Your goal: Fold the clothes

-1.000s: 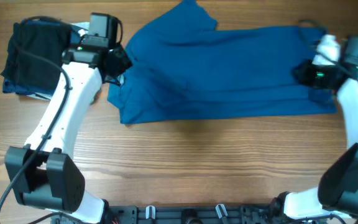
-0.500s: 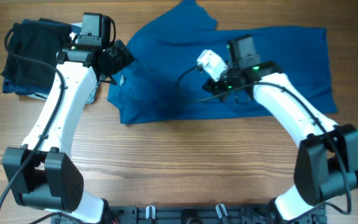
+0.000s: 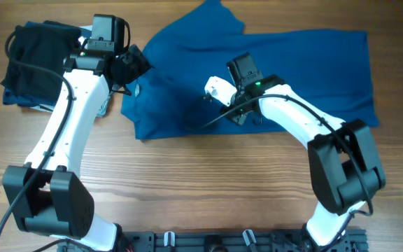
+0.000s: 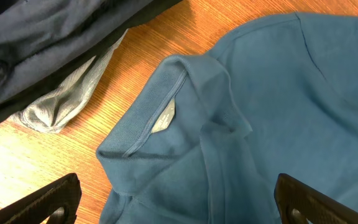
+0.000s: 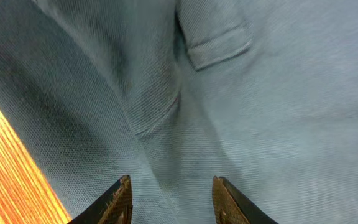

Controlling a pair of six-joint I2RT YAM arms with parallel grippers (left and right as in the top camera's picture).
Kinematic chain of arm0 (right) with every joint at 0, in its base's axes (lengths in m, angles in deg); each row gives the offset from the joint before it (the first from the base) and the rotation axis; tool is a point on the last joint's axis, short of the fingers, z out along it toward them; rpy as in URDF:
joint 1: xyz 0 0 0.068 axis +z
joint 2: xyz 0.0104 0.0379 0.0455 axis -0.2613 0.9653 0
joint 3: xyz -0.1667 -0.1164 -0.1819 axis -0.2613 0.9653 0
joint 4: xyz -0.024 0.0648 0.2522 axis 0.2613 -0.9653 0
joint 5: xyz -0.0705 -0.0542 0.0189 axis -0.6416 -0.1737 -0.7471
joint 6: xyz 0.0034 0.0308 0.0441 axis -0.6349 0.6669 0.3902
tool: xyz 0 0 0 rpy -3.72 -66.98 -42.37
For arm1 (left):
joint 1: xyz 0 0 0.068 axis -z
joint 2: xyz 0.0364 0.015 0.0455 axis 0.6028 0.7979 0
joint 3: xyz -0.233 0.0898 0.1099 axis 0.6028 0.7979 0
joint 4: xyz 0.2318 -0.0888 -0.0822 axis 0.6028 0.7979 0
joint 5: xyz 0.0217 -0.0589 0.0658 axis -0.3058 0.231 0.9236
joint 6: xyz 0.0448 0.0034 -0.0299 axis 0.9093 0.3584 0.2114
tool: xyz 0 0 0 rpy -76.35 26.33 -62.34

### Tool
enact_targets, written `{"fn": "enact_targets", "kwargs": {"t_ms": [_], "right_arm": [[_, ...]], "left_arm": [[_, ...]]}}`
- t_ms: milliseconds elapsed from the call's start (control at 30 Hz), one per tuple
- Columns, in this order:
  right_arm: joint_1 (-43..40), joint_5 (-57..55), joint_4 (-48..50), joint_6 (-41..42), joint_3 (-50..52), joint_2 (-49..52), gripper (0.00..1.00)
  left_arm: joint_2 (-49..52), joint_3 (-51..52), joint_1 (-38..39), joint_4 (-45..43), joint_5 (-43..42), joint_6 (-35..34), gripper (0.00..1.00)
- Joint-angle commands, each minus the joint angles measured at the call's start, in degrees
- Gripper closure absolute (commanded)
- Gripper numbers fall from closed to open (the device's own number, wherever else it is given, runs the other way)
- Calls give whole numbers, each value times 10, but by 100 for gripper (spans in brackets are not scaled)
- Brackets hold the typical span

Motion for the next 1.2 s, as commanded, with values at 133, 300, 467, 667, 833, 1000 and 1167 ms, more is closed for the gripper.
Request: {"fn": "enact_targets", "kwargs": {"t_ms": [133, 300, 467, 667, 833, 1000, 1167], "right_arm": [[2, 25, -1, 5, 6, 15, 66], [2, 29, 6, 5, 6, 18, 66], [2, 29, 17, 24, 6, 42, 66], [2, 28, 50, 35, 6, 43, 75], [2, -14, 75, 34, 6, 43, 82], [2, -31, 119, 26, 6, 43, 84], [2, -33, 133, 16, 6, 43, 87]], "left_arm": [[-8, -6, -3, 0, 8, -3, 0], [-8, -6, -3, 0, 8, -3, 0], [-8, -6, -3, 0, 8, -3, 0], [-8, -6, -3, 0, 8, -3, 0], [-8, -6, -3, 0, 8, -3, 0], [-8, -6, -3, 0, 8, -3, 0], [-8, -6, -3, 0, 8, -3, 0]]}}
